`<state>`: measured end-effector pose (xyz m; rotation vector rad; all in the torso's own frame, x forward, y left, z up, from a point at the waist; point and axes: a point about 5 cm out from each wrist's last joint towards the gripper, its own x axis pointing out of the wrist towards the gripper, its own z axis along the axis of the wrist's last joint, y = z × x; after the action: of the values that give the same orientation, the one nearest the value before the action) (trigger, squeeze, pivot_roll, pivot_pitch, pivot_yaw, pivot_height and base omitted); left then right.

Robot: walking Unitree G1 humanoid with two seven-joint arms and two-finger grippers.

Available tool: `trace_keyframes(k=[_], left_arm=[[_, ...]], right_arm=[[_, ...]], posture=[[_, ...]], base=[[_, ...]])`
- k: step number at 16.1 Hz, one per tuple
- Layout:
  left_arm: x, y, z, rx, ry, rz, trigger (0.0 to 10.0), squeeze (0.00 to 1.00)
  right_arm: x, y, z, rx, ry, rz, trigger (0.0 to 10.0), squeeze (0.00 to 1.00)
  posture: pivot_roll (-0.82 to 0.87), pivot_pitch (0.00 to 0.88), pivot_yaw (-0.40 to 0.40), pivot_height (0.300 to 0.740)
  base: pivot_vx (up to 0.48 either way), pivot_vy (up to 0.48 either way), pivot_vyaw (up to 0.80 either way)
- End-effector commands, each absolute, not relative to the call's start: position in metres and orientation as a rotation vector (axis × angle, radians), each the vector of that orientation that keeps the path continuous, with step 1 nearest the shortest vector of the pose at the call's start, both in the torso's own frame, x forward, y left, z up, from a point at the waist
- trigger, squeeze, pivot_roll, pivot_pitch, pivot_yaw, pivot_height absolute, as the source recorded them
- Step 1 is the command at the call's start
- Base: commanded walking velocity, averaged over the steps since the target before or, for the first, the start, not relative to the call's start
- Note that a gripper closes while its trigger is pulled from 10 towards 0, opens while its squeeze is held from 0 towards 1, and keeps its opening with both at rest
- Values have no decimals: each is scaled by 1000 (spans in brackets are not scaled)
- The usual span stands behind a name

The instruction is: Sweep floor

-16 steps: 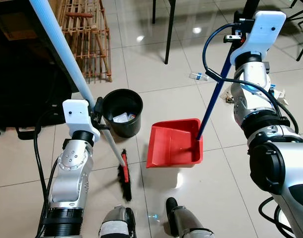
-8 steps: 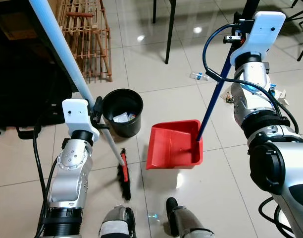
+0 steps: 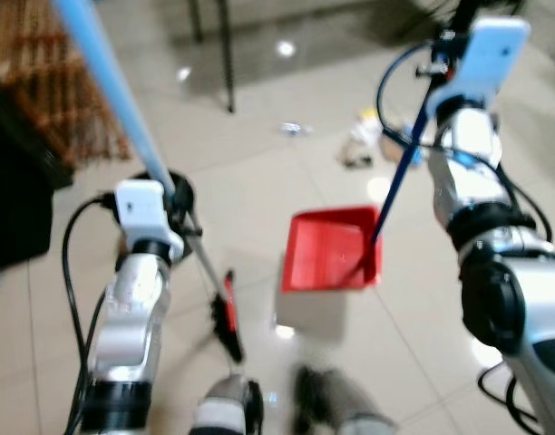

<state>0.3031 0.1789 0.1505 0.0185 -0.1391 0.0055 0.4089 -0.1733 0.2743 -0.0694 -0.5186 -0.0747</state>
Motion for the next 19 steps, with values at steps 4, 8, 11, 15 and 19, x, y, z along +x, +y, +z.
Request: trace_keyframes(k=[4,8,11,15,19], left_arm=[[302,180,157,37,-171,8,10000,0],[303,179,157,23,-178,3,10000,0],[304,179,156,20,-168,1,10000,0],[306,176,155,17,-161,-15,10000,0],[308,176,156,23,-161,-24,10000,0]], right_arm=[[408,-177,279,-51,-542,-87,10000,0],[407,-177,256,-52,-470,-112,10000,0],[404,-187,236,-25,-415,-146,10000,0],[400,-192,223,-20,-382,-170,10000,0],[399,-193,219,-9,-368,-184,10000,0]], posture=[[79,185,22,740],[75,183,23,740],[63,179,25,740],[53,167,36,740],[51,157,43,740]], base=[[0,0,-800],[0,0,0],[112,0,0],[480,0,0],[480,0,0]])
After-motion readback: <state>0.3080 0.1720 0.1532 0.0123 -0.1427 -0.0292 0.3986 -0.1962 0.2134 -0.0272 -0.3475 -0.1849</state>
